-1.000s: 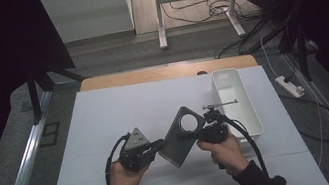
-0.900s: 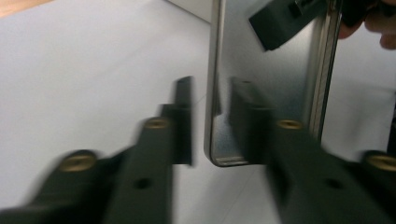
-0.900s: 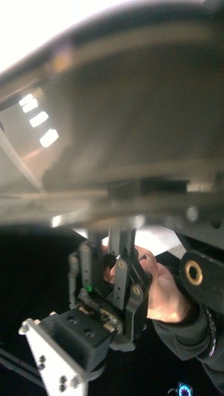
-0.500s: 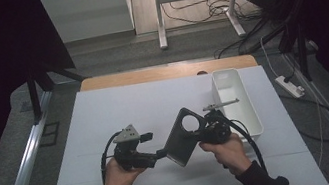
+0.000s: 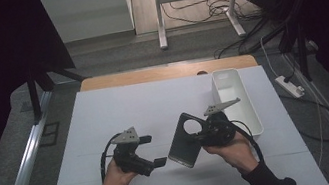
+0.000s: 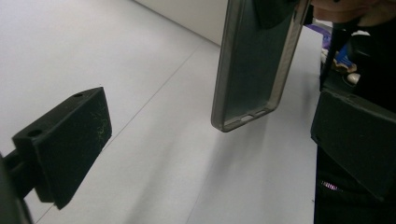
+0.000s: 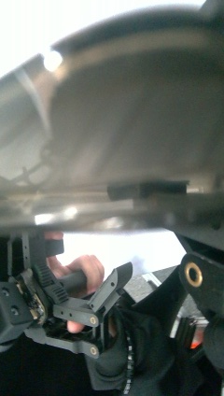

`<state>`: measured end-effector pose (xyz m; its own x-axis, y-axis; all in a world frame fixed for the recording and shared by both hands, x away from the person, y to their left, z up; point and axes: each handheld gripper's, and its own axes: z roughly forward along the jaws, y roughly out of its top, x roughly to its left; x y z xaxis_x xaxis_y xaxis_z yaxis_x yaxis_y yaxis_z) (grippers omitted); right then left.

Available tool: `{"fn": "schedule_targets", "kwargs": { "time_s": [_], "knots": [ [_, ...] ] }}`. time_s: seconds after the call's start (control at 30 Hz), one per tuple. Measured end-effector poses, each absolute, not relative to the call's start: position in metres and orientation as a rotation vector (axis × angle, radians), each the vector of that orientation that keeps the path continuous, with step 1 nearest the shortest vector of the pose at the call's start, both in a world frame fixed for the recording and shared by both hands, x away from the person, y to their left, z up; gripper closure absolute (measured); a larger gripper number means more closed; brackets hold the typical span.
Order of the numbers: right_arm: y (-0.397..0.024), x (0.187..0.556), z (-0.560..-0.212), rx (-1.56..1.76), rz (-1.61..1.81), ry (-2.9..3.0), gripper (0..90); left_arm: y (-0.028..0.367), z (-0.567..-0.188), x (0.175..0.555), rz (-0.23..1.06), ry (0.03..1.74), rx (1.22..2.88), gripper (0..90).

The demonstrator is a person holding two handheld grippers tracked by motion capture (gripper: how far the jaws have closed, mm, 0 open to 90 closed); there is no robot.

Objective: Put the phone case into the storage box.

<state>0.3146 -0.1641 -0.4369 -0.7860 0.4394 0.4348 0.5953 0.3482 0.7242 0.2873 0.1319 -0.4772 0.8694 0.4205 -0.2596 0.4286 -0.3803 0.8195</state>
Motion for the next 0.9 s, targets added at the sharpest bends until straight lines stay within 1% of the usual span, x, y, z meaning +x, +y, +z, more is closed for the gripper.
{"fn": "schedule_targets", "kwargs": {
  "time_s": [0.13,0.33,0.6,0.87,0.9],
  "knots": [
    [-0.163,0.313,-0.436,-0.905,-1.412,-2.464,85.5,0.129,-0.478,0.286,-0.018,0.61,2.029,0.0],
    [-0.161,0.31,-0.434,-0.802,-1.409,-2.486,85.7,0.122,-0.479,0.286,-0.067,0.58,2.037,0.0],
    [-0.152,0.304,-0.43,-0.689,-1.405,-2.515,85.8,0.107,-0.483,0.286,-0.12,0.497,2.071,0.0],
    [-0.146,0.3,-0.428,-0.626,-1.398,-2.512,85.8,0.098,-0.484,0.284,-0.148,0.455,2.086,0.1],
    [-0.146,0.3,-0.428,-0.618,-1.398,-2.511,85.8,0.097,-0.483,0.284,-0.146,0.454,2.087,1.4]
  ]
}}
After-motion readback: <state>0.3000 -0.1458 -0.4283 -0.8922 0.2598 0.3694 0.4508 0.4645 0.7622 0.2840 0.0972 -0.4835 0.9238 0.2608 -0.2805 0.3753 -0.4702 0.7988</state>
